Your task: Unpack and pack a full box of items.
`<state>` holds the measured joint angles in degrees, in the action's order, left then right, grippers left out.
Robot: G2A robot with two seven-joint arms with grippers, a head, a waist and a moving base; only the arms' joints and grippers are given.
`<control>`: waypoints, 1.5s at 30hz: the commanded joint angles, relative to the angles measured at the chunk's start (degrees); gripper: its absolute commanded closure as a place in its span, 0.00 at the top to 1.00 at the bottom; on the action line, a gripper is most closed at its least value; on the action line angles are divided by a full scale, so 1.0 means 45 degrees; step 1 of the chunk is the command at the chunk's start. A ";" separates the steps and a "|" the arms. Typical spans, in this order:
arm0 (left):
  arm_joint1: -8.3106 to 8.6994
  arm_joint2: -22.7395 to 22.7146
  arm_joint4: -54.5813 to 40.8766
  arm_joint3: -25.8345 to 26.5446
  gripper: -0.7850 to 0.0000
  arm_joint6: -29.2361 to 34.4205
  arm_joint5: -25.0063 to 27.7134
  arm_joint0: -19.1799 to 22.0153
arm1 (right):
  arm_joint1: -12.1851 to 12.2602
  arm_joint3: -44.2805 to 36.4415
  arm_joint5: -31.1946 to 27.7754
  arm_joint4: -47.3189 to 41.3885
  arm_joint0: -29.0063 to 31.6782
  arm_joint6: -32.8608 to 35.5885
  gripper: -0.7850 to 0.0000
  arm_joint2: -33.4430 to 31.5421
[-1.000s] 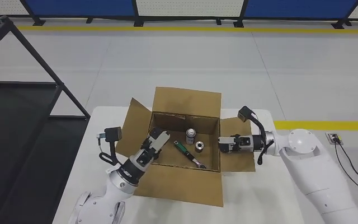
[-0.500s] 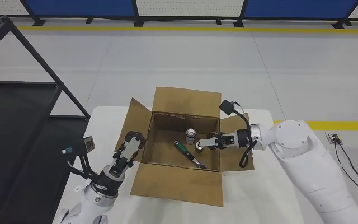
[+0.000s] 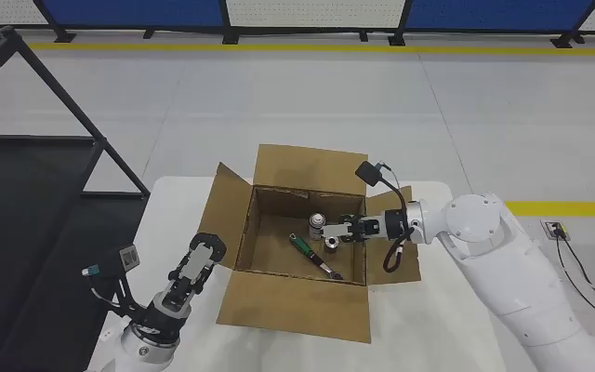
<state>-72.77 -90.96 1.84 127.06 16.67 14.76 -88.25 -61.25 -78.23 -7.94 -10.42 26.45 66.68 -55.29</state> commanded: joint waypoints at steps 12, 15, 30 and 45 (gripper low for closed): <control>0.0002 -0.0785 -0.1010 -0.0069 1.00 -0.0563 -0.0160 -0.0141 | -0.0569 -0.0086 0.0280 0.2543 -0.1474 -0.0051 1.00 0.2082; 0.0025 -0.1734 -0.1815 -0.0030 1.00 -0.0718 -0.0062 -0.0405 | -0.0950 0.0524 0.0683 0.3346 -0.2245 -0.0260 1.00 0.3025; 0.0113 -0.3765 -0.4353 0.0235 1.00 0.0337 -0.0463 -0.1324 | -0.2195 0.2355 0.1481 0.6678 -0.3554 -0.2047 1.00 0.5580; 0.0113 -0.3828 -0.4826 0.0326 1.00 0.0258 -0.0586 -0.1232 | -0.2296 0.3172 0.0717 0.7567 -0.3078 -0.2919 1.00 0.5747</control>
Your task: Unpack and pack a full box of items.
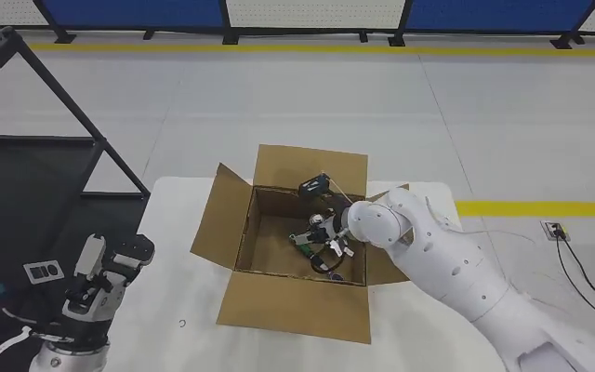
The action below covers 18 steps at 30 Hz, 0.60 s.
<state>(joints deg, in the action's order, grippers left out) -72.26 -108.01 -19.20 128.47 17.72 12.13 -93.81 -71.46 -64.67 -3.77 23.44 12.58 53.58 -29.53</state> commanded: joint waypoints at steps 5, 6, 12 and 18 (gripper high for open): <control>0.0010 -0.0264 -0.0736 0.0077 1.00 0.0175 -0.0085 0.0017 | -0.0259 0.1051 -0.0701 0.0530 0.0010 -0.0713 1.00 0.0141; 0.0013 -0.0292 -0.0792 0.0098 1.00 0.0211 -0.0104 0.0014 | -0.0326 0.1152 -0.0638 0.0610 0.0003 -0.0810 1.00 0.0182; 0.0022 -0.0338 -0.0849 0.0140 1.00 0.0317 -0.0059 -0.0020 | -0.0802 0.1686 0.0000 0.1029 -0.0184 -0.0841 1.00 0.0497; 0.0018 -0.0392 -0.0885 0.0150 1.00 0.0260 -0.0003 -0.0109 | -0.1280 0.2541 -0.0066 0.1067 -0.0417 -0.0857 1.00 0.0672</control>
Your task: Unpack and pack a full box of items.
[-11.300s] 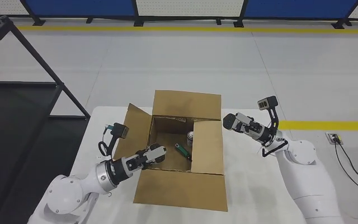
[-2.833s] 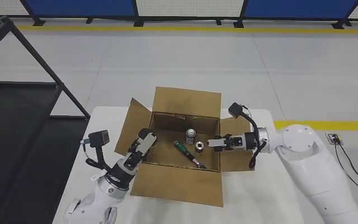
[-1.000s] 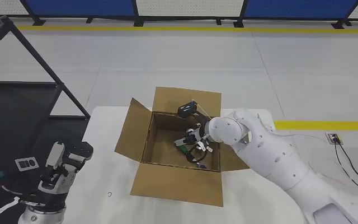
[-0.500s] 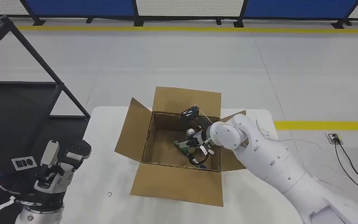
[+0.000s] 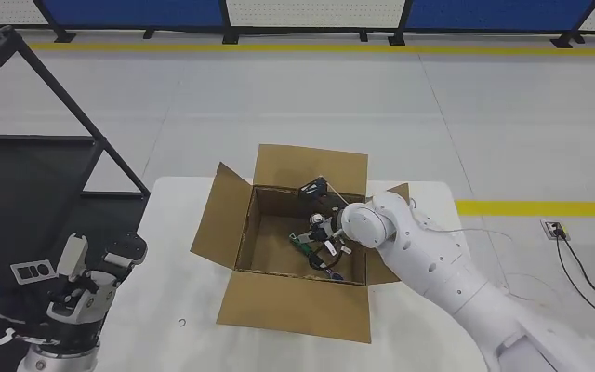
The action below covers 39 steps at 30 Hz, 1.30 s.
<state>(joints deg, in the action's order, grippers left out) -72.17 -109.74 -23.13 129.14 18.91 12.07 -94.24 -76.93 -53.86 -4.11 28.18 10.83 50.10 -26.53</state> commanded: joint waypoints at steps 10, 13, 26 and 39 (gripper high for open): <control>-0.0008 -0.0059 -0.0013 0.0076 1.00 -0.0059 0.0168 -0.0123 | -0.0719 0.1241 0.0377 0.0387 -0.0201 -0.0498 0.89 0.0123; -0.0012 -0.0061 -0.0021 0.0079 1.00 -0.0090 0.0201 -0.0150 | -0.0896 0.1568 0.0381 0.0422 -0.0230 -0.0543 0.71 0.0124; -0.0008 -0.0217 -0.0461 0.0101 1.00 0.0125 0.0118 -0.0277 | -0.1367 0.2351 -0.0233 0.0546 -0.0307 -0.0706 0.16 -0.0165; 0.0034 0.0347 0.0134 -0.0079 1.00 0.0369 -0.0221 0.0115 | 0.0011 -0.2013 -0.0273 0.2496 0.0750 -0.0147 0.00 -0.2308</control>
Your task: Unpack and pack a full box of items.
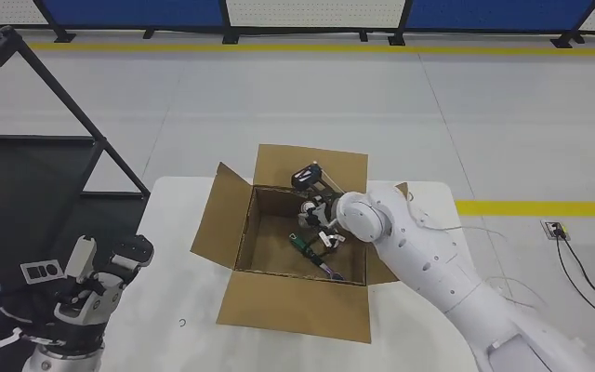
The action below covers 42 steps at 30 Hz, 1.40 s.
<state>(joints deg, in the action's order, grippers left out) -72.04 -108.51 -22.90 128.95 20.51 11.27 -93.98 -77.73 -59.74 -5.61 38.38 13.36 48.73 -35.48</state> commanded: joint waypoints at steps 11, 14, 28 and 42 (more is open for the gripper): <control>0.0027 0.0574 0.0399 -0.0250 1.00 -0.0045 -0.0145 0.0423 | 0.2207 -0.8755 0.0243 0.2695 0.4692 0.2143 0.00 -0.5091; 0.0034 0.0625 0.0445 -0.0294 1.00 -0.0044 -0.0181 0.0461 | 0.2516 -1.0080 -0.0090 0.2812 0.5832 0.2615 0.00 -0.6266; 0.0044 0.1169 0.0813 -0.0624 1.00 -0.0278 -0.0465 0.0673 | 0.2718 -1.0722 -0.0268 0.2737 0.6601 0.3073 0.00 -0.7183; 0.0044 0.1169 0.0813 -0.0624 1.00 -0.0278 -0.0465 0.0673 | 0.2774 -1.1801 0.0511 0.3297 0.7019 0.2101 0.00 -0.7819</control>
<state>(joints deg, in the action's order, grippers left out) -71.85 -103.25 -19.25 126.15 19.26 9.18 -90.96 -65.34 -111.97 -4.21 53.36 44.58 58.68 -69.30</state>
